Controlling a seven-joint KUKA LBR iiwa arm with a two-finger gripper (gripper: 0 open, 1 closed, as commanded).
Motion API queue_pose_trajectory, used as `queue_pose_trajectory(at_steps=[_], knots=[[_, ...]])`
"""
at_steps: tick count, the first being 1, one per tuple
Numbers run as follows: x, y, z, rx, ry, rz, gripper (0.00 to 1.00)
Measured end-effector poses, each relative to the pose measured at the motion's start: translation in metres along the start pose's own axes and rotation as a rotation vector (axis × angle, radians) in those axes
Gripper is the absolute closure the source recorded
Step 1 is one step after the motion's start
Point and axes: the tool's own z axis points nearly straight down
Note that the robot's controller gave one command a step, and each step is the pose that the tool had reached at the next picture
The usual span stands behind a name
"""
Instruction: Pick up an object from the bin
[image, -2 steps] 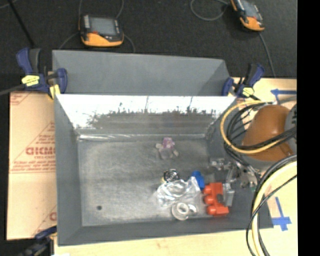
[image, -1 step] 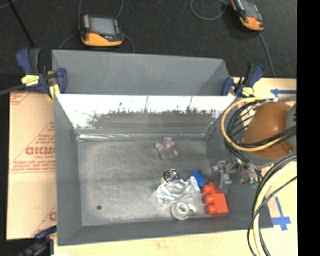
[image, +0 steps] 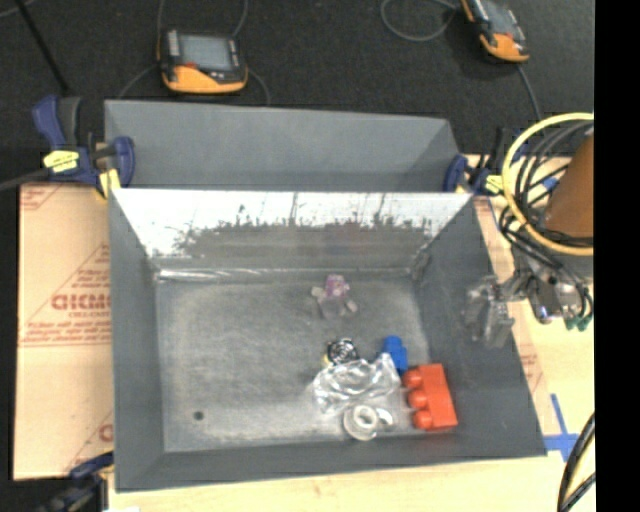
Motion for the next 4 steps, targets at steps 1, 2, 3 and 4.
queue_pose_trajectory(at_steps=[1,2,3,4], knots=[[-0.028,0.004,0.103,-0.006,0.013,-0.065,1.00],[-0.028,0.003,0.098,-0.003,0.008,-0.066,0.00],[0.002,0.026,0.174,-0.007,0.014,0.076,0.00],[-0.001,0.025,0.171,-0.003,0.004,0.072,1.00]])
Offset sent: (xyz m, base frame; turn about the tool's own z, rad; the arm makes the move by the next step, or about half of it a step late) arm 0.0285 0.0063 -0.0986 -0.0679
